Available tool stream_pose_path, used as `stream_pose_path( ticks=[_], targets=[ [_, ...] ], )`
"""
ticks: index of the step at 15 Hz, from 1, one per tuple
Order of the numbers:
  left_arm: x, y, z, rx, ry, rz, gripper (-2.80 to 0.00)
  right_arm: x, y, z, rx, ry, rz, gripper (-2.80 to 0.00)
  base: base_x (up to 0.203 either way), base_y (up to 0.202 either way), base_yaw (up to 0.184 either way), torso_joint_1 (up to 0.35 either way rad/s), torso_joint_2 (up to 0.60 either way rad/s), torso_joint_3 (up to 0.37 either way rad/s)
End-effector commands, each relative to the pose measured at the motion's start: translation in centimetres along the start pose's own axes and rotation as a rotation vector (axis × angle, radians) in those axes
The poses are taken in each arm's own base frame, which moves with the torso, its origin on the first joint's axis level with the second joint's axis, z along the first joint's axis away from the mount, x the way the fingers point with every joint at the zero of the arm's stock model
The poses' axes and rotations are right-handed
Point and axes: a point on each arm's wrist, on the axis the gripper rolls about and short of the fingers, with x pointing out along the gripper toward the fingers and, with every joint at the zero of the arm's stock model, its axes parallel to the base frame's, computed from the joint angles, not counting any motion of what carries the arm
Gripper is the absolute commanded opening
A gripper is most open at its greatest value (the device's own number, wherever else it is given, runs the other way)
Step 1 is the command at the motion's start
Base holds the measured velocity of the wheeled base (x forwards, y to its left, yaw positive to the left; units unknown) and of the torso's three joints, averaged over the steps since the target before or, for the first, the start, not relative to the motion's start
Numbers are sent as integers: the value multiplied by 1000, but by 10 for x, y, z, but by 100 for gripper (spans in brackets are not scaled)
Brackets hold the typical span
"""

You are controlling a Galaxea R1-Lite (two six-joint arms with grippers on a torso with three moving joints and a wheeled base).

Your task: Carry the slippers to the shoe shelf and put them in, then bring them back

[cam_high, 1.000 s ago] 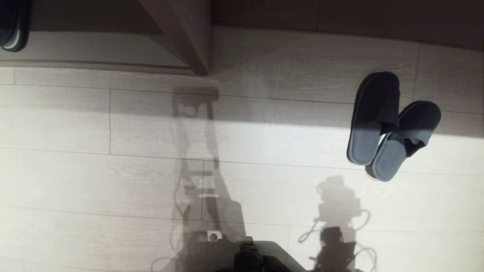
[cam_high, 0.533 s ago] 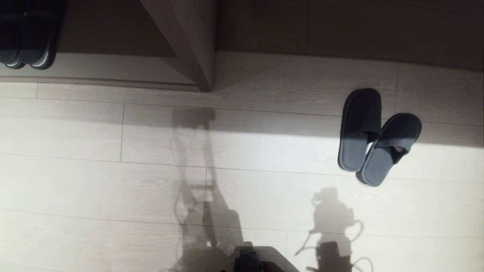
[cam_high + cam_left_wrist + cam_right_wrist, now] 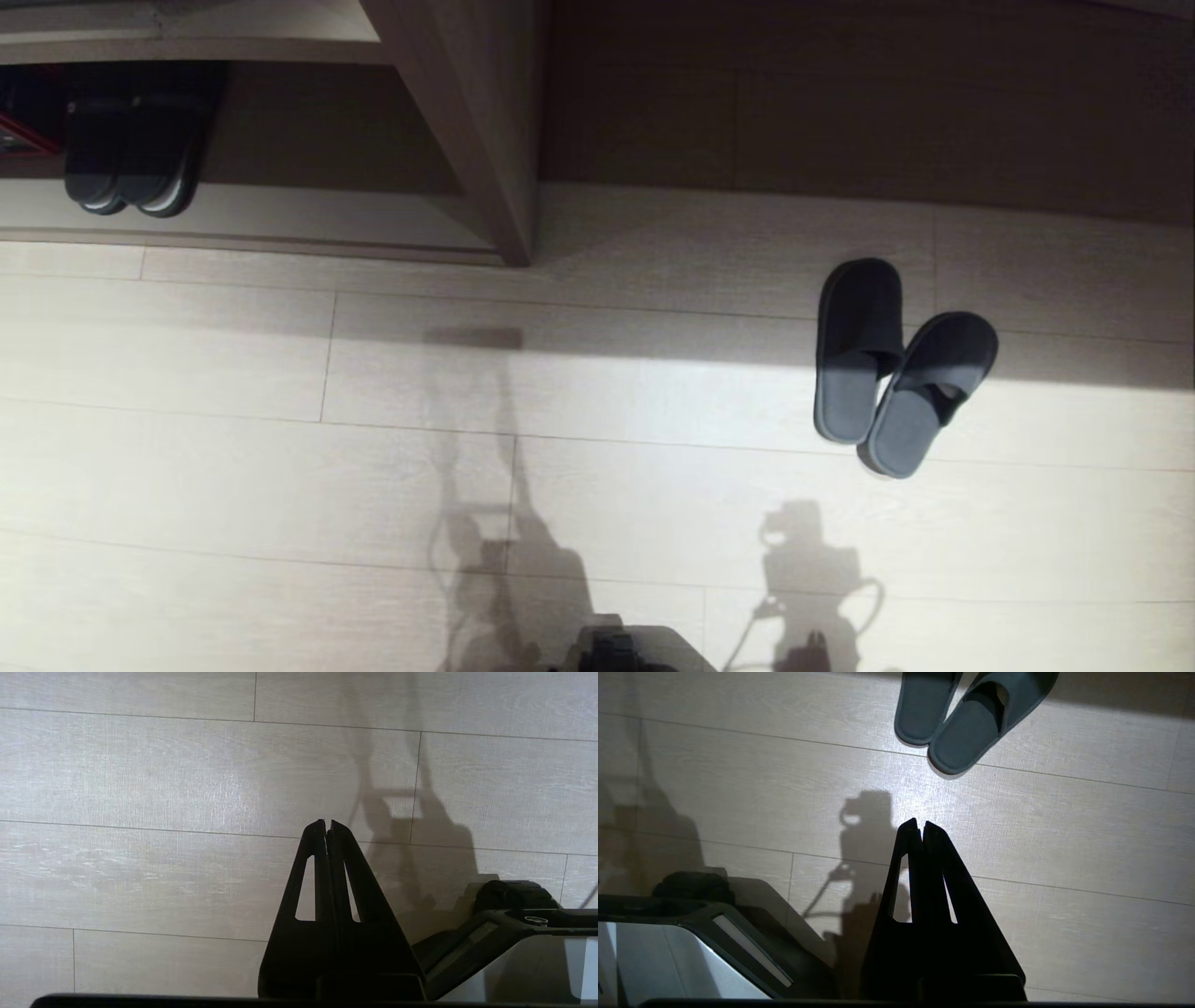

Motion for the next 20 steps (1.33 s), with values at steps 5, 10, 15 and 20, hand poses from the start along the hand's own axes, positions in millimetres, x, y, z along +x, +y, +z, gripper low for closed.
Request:
stream_pose_path(
  ticks=[5, 10, 15, 20],
  targets=[
    [0, 0, 0, 0, 2, 1, -280, 0, 0, 0, 0, 2, 1, -280, 0, 0, 0, 5, 1, 202],
    [0, 0, 0, 0, 2, 0, -280, 0, 0, 0, 0, 2, 1, -280, 0, 0, 0, 2, 0, 201],
    [0, 0, 0, 0, 3, 0, -280, 0, 0, 0, 0, 0, 1, -280, 0, 0, 0, 3, 0, 200],
    [0, 0, 0, -2, 2, 0, -280, 0, 0, 0, 0, 2, 1, -280, 0, 0, 0, 2, 3, 198]
  ],
)
